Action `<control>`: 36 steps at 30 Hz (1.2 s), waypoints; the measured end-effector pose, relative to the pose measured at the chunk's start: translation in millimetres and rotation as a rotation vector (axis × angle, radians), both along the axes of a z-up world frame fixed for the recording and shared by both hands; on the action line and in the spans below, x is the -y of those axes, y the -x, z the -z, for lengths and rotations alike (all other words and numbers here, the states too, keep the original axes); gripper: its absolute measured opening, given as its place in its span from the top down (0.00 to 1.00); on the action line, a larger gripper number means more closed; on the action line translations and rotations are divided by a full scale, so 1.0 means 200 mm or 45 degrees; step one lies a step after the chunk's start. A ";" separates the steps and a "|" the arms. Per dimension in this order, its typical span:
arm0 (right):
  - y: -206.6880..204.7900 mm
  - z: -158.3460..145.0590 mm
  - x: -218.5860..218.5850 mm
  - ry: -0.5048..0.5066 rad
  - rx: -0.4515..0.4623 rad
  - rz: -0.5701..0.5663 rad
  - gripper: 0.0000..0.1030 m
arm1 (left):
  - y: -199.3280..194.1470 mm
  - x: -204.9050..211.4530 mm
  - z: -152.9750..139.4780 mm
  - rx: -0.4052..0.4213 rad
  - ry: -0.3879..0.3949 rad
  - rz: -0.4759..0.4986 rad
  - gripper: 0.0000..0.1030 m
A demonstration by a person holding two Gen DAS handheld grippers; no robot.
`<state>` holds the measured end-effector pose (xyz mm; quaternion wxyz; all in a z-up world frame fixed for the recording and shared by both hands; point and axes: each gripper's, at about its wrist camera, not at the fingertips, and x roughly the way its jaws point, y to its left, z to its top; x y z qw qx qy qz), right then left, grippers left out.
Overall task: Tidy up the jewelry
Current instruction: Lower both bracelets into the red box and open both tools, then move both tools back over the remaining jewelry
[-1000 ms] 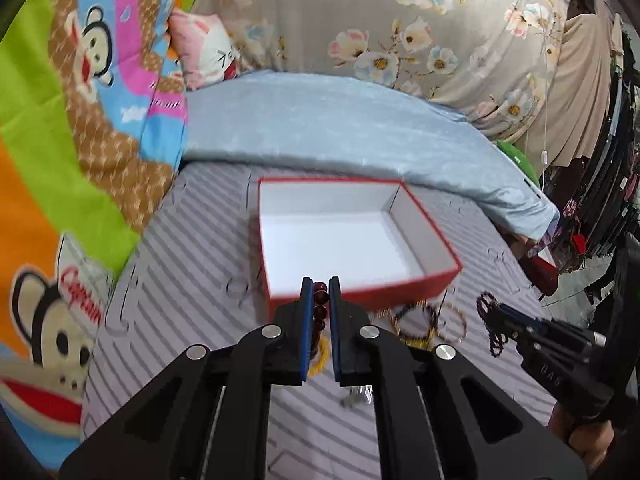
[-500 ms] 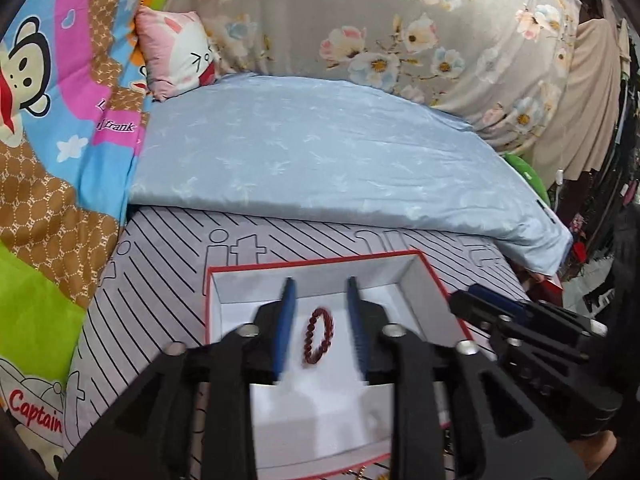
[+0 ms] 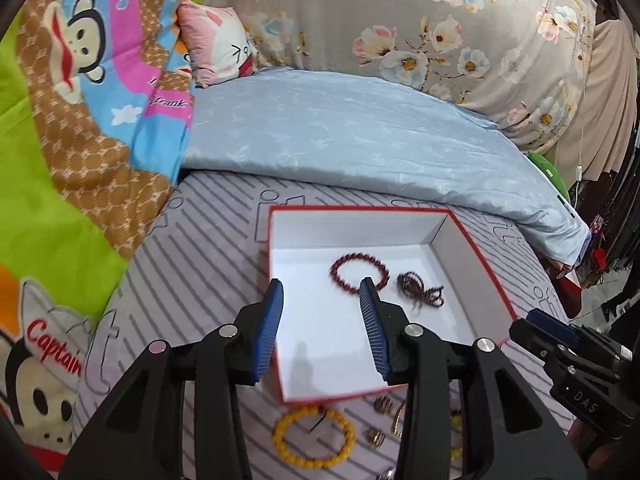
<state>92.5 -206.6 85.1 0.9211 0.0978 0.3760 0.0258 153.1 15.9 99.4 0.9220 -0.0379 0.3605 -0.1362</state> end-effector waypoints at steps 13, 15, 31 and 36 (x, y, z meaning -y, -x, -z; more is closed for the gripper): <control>0.40 0.21 -0.06 0.060 -0.071 0.070 0.57 | 0.33 -0.10 0.26 -0.095 -0.068 -0.104 0.51; 0.43 0.25 -0.06 0.047 -0.095 0.073 0.57 | 0.33 -0.10 0.32 -0.127 -0.065 -0.113 0.51; 0.48 0.40 -0.08 0.003 -0.160 0.083 0.57 | 0.27 -0.05 0.50 -0.162 -0.150 -0.123 0.75; 0.47 0.40 -0.07 -0.008 -0.163 0.082 0.57 | 0.26 -0.05 0.50 -0.164 -0.139 -0.105 0.92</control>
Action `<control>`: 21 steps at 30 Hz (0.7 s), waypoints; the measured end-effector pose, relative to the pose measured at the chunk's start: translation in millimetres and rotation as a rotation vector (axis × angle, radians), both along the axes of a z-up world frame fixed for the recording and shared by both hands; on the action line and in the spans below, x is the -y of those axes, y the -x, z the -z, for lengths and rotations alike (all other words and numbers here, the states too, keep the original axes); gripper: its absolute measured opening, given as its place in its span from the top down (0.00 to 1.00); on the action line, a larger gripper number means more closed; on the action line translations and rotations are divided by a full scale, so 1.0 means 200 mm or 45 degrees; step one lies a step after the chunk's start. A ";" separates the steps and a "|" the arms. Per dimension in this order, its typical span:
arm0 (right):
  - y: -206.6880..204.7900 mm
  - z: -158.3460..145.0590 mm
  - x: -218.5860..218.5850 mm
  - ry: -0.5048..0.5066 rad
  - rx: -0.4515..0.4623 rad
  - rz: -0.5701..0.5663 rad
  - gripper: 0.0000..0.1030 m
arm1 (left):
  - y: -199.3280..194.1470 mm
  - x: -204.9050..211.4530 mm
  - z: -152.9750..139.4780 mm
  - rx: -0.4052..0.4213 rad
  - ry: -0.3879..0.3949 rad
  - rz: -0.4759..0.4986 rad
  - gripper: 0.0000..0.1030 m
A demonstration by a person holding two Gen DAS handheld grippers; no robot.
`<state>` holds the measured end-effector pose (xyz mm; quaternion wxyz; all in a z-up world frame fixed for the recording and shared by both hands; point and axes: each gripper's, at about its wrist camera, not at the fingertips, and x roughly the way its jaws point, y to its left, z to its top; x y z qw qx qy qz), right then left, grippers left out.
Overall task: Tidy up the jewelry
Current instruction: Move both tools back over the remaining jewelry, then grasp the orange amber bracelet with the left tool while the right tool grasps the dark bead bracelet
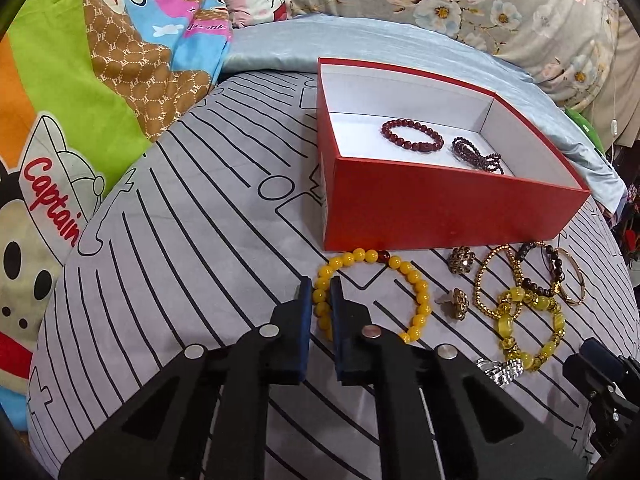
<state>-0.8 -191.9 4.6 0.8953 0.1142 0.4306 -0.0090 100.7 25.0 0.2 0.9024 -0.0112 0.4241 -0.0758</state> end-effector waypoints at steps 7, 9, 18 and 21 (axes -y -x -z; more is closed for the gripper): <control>-0.03 -0.04 0.02 0.002 0.012 0.010 0.57 | 0.04 -0.01 0.00 -0.004 0.052 0.016 0.93; -0.07 -0.07 0.04 -0.006 0.027 0.012 0.57 | 0.05 0.00 0.00 -0.003 0.053 0.016 0.93; -0.26 -0.10 0.06 0.035 0.049 0.034 0.58 | 0.06 -0.02 0.00 -0.007 0.086 0.011 0.93; -0.30 -0.08 0.06 0.041 0.042 0.033 0.60 | 0.06 -0.01 0.00 -0.006 0.077 0.011 0.93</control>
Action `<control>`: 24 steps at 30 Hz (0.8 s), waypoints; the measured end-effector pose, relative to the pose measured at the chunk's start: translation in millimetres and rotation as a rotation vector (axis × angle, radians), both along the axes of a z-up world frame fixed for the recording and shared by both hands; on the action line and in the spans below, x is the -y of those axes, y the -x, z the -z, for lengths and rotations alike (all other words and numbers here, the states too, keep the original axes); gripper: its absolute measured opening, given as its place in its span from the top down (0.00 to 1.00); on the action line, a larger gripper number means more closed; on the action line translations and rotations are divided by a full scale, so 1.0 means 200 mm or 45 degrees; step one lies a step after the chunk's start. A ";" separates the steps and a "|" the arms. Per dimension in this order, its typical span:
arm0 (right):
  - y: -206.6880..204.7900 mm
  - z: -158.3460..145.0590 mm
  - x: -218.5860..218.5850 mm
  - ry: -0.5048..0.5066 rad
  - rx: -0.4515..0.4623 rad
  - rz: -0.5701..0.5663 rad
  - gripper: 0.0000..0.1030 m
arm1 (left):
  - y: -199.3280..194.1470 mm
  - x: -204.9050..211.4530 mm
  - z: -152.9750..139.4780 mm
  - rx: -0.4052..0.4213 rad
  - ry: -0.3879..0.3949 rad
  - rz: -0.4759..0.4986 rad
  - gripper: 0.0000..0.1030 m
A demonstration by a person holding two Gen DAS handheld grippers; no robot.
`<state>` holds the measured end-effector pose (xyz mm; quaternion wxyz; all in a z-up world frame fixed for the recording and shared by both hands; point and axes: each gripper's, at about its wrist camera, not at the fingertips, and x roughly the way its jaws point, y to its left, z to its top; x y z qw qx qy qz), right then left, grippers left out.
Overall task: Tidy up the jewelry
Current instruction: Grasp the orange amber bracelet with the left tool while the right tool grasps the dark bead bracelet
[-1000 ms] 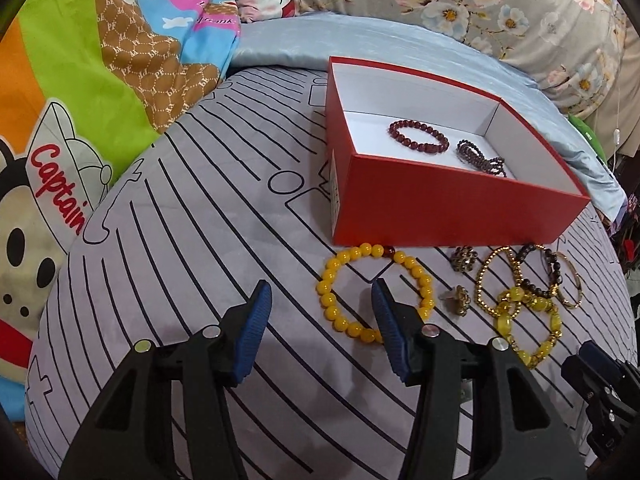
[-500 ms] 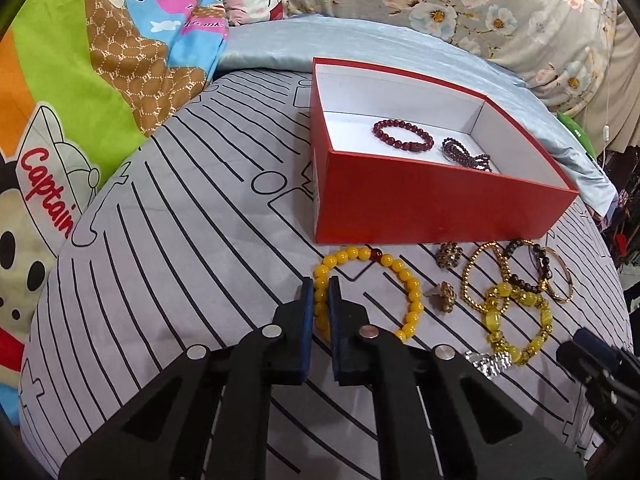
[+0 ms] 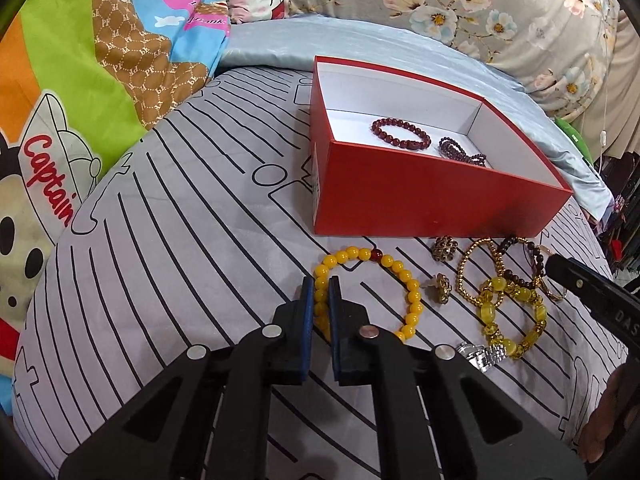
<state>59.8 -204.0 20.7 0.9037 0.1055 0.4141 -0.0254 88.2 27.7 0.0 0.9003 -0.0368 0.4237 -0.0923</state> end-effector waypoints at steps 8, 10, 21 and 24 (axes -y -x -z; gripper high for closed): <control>-0.09 0.03 -0.02 0.076 -0.028 -0.002 0.77 | 0.00 0.00 0.00 0.000 -0.007 0.000 0.93; -0.10 0.04 -0.02 0.076 -0.036 -0.002 0.82 | 0.00 0.00 0.00 0.000 -0.008 0.000 0.93; -0.08 0.07 -0.03 0.081 -0.042 -0.007 0.93 | 0.00 0.00 0.00 -0.002 0.006 0.000 0.93; -0.06 0.04 -0.02 0.062 -0.020 0.003 0.93 | 0.00 0.00 0.00 -0.002 0.009 0.000 0.93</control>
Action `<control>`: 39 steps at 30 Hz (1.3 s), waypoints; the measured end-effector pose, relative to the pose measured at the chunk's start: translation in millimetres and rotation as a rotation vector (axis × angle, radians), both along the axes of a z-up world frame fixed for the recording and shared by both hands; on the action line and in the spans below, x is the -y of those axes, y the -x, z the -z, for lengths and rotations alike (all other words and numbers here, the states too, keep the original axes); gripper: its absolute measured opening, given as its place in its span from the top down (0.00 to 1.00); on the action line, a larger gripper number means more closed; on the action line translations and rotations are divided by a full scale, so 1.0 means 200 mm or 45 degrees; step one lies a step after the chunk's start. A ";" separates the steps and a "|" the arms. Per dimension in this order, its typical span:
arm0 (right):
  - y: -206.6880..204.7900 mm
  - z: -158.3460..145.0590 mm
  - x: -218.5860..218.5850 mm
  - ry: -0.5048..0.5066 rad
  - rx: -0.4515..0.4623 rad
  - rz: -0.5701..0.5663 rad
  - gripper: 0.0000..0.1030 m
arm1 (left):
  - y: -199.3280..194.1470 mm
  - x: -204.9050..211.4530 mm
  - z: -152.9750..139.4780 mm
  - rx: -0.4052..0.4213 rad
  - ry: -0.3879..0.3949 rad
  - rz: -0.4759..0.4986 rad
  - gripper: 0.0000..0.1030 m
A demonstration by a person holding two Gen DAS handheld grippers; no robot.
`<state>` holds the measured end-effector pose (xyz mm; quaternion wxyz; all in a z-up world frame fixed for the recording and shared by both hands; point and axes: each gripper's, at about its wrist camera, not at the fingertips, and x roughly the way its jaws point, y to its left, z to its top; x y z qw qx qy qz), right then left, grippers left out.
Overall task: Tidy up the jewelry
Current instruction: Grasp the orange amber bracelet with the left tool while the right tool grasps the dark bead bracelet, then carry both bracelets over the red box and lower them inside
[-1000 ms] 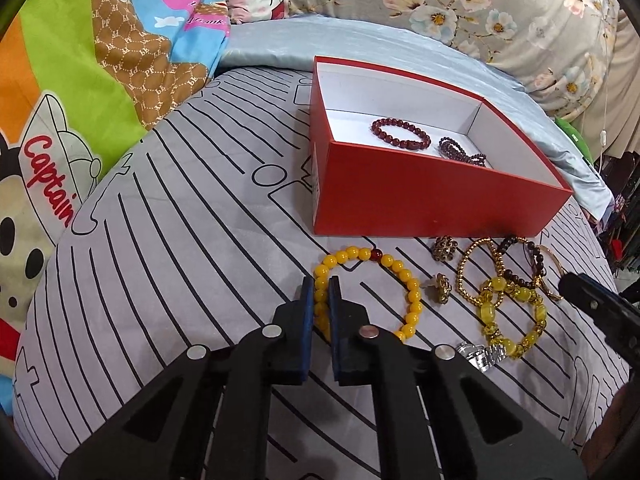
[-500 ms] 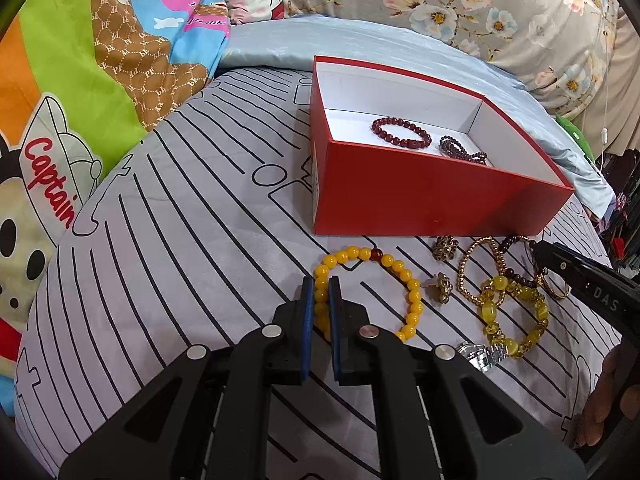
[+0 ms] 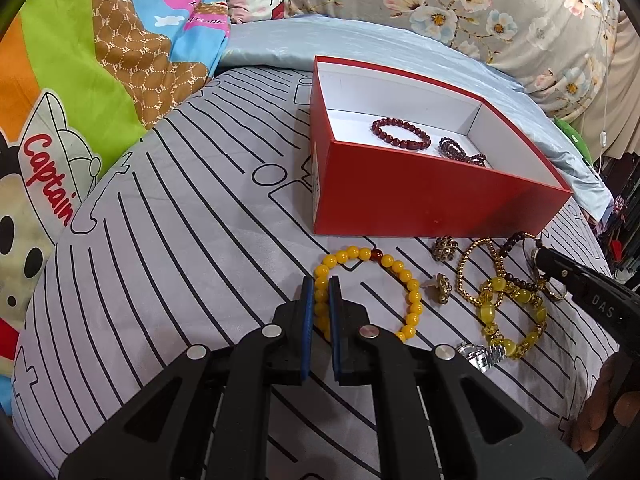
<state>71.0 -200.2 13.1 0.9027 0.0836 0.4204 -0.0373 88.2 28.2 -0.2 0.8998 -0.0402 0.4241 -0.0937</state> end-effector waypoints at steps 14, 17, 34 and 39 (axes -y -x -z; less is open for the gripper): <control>0.16 -0.17 0.05 -0.047 0.082 0.010 0.93 | 0.05 0.00 -0.05 0.014 0.030 0.005 0.93; 0.19 -0.22 0.05 -0.050 0.107 0.005 0.93 | 0.08 0.01 -0.11 0.035 0.039 0.015 0.93; 0.14 -0.51 0.04 -0.105 0.222 -0.096 0.93 | 0.08 0.11 -0.60 0.232 0.061 0.135 0.93; 0.03 -0.61 0.01 -0.091 0.277 -0.137 0.93 | -0.04 0.18 -0.72 0.311 0.045 0.144 0.93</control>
